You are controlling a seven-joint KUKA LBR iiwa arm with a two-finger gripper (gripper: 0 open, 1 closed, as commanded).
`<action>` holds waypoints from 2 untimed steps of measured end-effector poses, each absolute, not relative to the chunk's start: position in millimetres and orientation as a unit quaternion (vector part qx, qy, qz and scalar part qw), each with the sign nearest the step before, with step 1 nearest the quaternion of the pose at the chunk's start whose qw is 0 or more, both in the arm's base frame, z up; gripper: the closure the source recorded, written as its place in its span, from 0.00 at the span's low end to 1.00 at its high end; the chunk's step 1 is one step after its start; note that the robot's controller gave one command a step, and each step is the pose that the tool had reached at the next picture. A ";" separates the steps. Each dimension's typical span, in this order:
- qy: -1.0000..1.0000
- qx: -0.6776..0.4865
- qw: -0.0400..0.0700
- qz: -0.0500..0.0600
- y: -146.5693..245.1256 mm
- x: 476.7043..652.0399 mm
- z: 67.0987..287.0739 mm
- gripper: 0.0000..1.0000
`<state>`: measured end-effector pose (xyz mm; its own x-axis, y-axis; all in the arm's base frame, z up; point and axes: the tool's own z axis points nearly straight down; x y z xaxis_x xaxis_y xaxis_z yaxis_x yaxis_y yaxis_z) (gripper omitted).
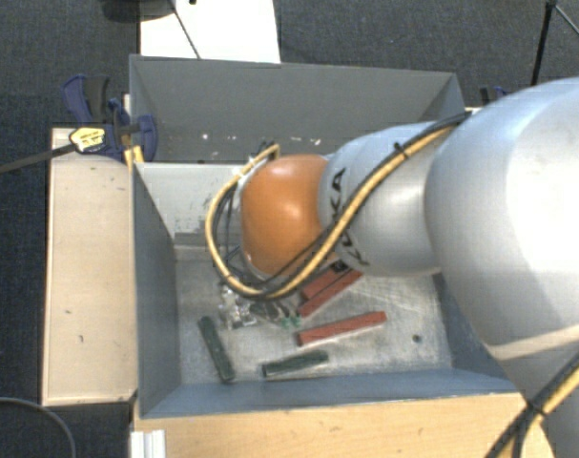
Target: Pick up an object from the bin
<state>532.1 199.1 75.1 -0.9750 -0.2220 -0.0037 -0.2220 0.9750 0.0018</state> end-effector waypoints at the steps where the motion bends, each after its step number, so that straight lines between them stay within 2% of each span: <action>1: 0.994 -0.109 0.001 0.001 199.0 532.0 74.9 0.00; 2: 0.994 -0.108 0.001 0.001 199.0 532.0 74.9 0.00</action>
Offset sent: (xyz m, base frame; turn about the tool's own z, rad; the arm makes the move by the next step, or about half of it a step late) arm 0.0000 0.0000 0.0000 0.0000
